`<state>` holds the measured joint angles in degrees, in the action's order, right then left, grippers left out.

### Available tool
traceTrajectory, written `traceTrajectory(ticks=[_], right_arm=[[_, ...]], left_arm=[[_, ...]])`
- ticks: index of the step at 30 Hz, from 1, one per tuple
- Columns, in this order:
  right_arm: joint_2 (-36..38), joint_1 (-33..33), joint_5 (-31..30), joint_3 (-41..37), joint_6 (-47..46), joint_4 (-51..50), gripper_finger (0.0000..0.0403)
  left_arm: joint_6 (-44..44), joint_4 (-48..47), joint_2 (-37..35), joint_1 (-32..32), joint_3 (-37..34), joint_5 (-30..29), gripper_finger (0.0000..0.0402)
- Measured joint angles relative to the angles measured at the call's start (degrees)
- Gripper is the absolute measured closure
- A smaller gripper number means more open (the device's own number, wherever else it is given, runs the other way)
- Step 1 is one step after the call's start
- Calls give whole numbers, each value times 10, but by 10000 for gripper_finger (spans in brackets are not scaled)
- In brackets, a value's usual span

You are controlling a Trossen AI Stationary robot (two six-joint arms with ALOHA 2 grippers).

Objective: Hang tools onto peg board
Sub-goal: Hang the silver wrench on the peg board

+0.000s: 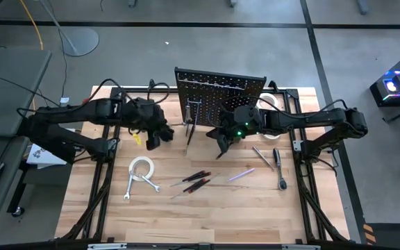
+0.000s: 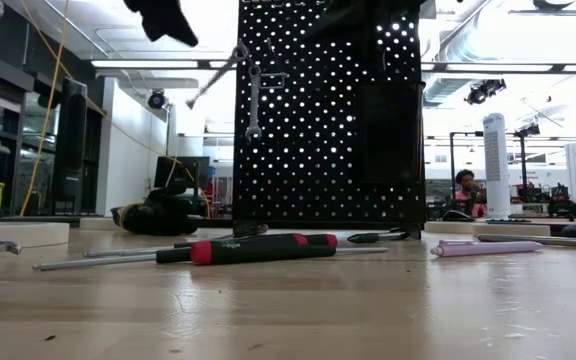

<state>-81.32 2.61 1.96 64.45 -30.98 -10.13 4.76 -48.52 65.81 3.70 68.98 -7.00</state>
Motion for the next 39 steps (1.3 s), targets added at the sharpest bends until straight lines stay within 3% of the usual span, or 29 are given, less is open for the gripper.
traceTrajectory(ticks=[9, 20, 28, 32, 35, 39], right_arm=[[0, 4, 16, 0, 6, 0, 403], [0, 4, 20, 0, 6, 0, 403], [0, 4, 19, 0, 4, 0, 403], [0, 4, 19, 0, 4, 0, 403], [0, 4, 19, 0, -1, 0, 403], [0, 4, 19, 0, -1, 0, 403]], left_arm=[[78, 209, 0, -54, -114, 4, 402], [101, 406, 1, -27, -212, -64, 401], [58, 454, 3, 22, -224, -60, 402], [58, 476, 3, 46, -224, -5, 402], [61, 436, -1, 49, -223, 9, 402], [56, 357, -2, 49, -223, -22, 402]])
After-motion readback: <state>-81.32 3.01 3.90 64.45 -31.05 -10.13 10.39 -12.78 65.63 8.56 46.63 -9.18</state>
